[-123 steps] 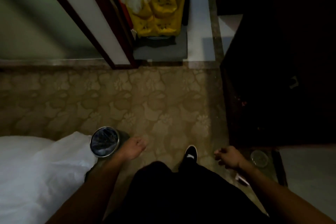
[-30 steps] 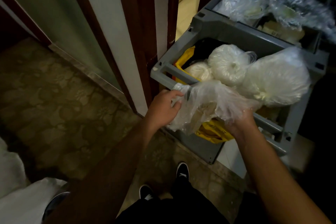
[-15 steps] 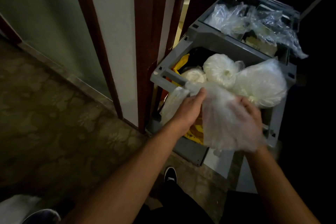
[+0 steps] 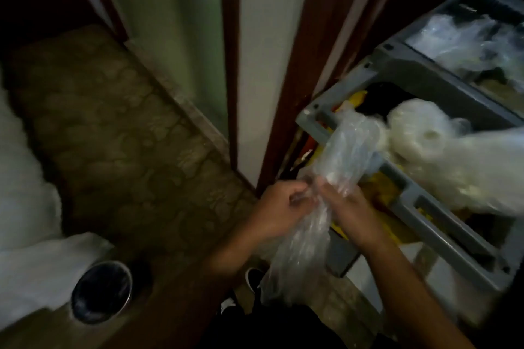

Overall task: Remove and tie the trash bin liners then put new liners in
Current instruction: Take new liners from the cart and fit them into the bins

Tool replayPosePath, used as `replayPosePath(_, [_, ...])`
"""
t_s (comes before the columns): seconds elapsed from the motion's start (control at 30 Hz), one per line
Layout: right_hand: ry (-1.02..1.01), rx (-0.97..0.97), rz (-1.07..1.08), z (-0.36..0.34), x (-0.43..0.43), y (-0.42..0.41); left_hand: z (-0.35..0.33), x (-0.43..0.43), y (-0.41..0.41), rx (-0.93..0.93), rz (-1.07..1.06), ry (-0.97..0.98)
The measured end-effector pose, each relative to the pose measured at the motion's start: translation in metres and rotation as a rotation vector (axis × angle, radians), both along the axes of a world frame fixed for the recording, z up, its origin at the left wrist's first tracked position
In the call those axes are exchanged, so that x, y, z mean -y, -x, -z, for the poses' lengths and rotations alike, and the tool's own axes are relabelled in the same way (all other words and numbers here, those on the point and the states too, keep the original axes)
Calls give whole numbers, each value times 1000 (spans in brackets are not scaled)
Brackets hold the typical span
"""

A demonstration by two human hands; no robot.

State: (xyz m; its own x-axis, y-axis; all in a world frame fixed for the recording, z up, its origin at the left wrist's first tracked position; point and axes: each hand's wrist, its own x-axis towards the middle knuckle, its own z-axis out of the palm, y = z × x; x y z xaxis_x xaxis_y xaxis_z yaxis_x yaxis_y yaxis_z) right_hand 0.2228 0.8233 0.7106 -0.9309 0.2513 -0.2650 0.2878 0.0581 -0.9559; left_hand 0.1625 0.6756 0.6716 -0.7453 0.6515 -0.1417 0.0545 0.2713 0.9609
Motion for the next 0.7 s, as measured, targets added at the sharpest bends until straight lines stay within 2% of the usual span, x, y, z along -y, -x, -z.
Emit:
replayPosePath(0.1, [-233,52,-212,36,32,32,30,47,-7,16,-172,90])
replayPosePath(0.2, [-305,235,-506,70,68,52,68,107,-29,114,-266,393])
replayPosePath(0.23, [-309,322,-583,80,80,56,81,128,-44,150,-333,449])
replayPosePath(0.37, [-405,430,-891,129,119,66,121,200,-130,308,-704,482])
replayPosePath(0.43, [-519,474,-1105,151,133,66,132,223,-183,431,-834,618])
replayPosePath(0.5, [-645,457,-1314,162,148,61,139,233,-238,588,-920,738])
replayPosePath(0.63, [-1046,295,-1757,184,189,39,140,221,-338,825,-1185,667])
replayPosePath(0.7, [-1186,208,-1888,184,225,19,141,210,-379,909,-1298,663])
